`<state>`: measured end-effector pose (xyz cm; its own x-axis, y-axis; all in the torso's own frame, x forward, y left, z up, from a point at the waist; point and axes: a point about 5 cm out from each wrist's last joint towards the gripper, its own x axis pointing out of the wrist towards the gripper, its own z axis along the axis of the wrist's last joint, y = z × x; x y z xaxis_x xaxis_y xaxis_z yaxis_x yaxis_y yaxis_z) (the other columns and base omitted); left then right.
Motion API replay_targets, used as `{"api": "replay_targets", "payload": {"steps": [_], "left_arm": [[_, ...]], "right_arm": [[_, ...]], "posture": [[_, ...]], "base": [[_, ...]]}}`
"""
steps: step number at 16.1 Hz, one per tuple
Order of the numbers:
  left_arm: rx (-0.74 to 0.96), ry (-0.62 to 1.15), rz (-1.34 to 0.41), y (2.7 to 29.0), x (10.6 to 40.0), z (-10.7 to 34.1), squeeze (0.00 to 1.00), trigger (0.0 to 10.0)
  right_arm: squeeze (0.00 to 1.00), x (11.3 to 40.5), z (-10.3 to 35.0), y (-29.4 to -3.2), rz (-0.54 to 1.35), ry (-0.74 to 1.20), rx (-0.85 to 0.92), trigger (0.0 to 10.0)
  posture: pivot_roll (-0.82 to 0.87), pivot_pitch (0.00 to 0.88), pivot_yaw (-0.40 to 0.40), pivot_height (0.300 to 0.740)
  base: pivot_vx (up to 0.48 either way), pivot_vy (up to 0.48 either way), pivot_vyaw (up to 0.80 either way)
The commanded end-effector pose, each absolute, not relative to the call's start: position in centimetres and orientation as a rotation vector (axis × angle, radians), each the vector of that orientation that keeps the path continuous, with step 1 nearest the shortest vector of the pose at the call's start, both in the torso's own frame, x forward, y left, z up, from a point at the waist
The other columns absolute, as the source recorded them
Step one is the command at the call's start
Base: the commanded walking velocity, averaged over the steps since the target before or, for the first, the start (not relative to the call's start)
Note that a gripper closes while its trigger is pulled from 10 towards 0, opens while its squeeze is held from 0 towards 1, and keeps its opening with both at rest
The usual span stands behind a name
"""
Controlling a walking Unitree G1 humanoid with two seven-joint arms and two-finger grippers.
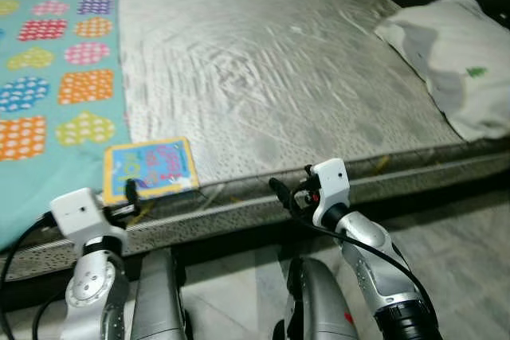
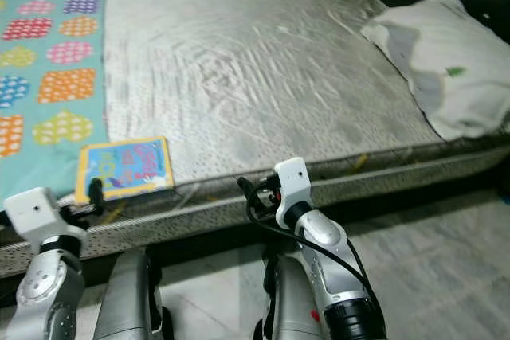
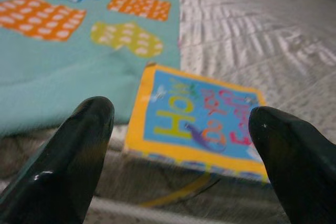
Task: Clean up the room
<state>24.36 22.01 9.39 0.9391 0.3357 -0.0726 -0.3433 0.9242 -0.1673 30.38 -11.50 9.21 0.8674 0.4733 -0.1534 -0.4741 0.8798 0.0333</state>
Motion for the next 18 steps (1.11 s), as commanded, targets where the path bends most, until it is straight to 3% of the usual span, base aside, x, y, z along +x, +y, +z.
{"api": "replay_targets", "payload": {"steps": [1,4,8,12,18], "left_arm": [[-0.164,0.044,0.391,22.4,24.4,9.5,0.00,10.0],[-0.138,0.051,0.557,24.3,23.4,9.5,0.00,10.0],[-0.094,0.066,0.635,26.7,22.7,9.5,0.00,10.0],[-0.239,0.165,0.600,28.5,24.4,7.8,0.00,10.0],[-0.346,0.222,0.518,28.8,26.2,6.8,0.00,10.0]], "right_arm": [[0.00,30.4,9.1,-11.9,0.485,0.168,-0.002,10.0],[0.00,30.6,9.1,-12.1,0.476,0.174,-0.007,10.0],[0.00,30.4,8.8,-12.7,0.458,0.184,-0.010,10.0],[0.00,30.4,9.0,-13.3,0.431,0.176,-0.016,10.0],[0.00,30.5,9.3,-14.4,0.391,0.167,-0.039,10.0]], "posture": [[-0.09,0.153,-0.083,0.503],[-0.09,0.155,-0.083,0.503],[-0.09,0.159,-0.087,0.503],[-0.11,0.164,-0.087,0.503],[-0.13,0.160,-0.086,0.503]], "base": [[0.000,0.000,0.00],[0.000,0.000,0.00],[0.000,0.000,0.00],[0.000,0.000,0.00],[0.000,0.000,0.00]]}}
